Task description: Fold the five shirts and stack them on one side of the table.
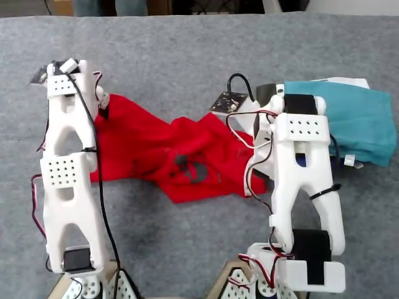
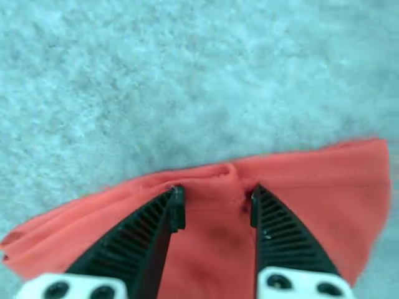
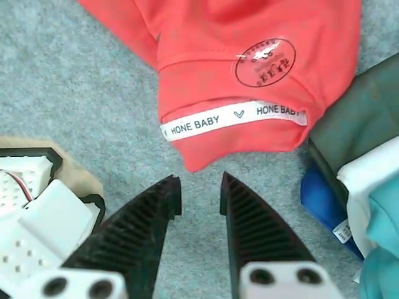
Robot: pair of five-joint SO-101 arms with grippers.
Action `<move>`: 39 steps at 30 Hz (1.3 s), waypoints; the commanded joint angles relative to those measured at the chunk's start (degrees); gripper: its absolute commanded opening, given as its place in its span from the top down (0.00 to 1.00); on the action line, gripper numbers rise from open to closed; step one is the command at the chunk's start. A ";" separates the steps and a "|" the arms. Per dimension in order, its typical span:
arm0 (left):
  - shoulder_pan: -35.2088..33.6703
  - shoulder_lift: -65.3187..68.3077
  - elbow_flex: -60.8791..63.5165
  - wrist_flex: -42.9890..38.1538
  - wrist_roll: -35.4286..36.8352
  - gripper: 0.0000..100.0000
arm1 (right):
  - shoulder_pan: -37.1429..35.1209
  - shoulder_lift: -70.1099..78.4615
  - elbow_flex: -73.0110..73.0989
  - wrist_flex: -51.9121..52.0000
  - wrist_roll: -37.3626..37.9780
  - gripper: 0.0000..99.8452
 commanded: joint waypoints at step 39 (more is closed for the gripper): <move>-1.80 -0.79 -3.82 2.64 -4.13 0.83 | -0.53 -0.22 -0.31 -0.44 0.18 0.89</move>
